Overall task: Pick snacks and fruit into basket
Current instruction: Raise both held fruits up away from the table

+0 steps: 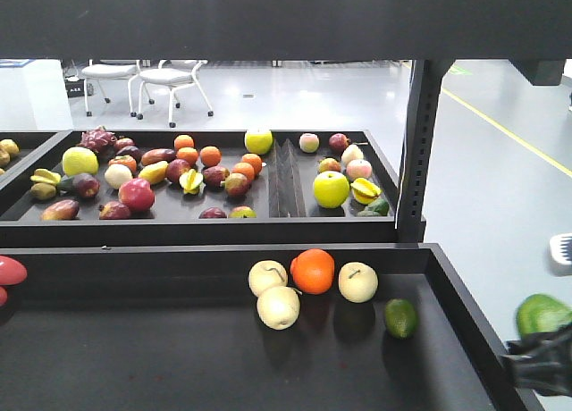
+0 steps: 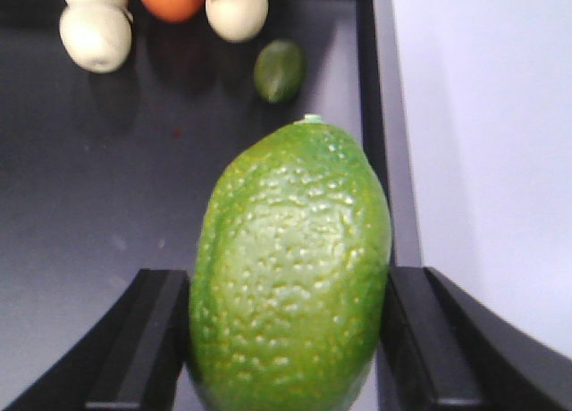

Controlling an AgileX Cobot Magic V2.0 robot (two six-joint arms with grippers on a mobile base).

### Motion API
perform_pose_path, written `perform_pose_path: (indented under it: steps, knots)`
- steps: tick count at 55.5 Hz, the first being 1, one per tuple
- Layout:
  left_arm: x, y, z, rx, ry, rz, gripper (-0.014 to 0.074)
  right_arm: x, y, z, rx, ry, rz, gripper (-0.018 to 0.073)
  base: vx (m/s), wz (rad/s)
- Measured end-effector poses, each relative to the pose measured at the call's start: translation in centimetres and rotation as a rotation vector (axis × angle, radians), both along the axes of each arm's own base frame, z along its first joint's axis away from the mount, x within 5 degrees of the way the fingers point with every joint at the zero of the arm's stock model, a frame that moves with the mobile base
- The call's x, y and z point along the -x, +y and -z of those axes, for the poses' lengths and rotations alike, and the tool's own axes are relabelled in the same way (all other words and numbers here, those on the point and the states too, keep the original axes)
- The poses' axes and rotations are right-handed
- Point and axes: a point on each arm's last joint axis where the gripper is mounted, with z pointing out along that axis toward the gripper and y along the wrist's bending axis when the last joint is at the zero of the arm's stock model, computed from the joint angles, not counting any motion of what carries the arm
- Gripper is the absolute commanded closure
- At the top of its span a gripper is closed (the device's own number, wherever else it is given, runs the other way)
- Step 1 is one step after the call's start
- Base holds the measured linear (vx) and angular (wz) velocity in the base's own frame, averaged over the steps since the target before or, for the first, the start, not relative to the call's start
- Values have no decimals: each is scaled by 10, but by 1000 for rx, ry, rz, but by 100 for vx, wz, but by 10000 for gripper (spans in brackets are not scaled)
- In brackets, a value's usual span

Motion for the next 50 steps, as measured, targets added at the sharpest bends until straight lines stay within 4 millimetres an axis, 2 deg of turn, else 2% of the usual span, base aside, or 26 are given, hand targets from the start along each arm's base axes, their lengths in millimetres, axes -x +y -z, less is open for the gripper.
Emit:
perform_pose_path:
  steps: [6,18,35,50]
  knots:
    - [1,-1,1,-15,13,16,600,24,-7,-18,8,-67,-7,564,0,0]
    - [3,-2,-1,-29,26,35,600,65,-18,-40,-2,-171,1,564,0,0]
    - [11,-2,-32,-36,-61,42,600,115,-32,-59,-46,-330,13,564,0,0]
    - [12,-3,-33,-33,-61,46,600,149,-40,-70,-81,-472,10,564,0,0]
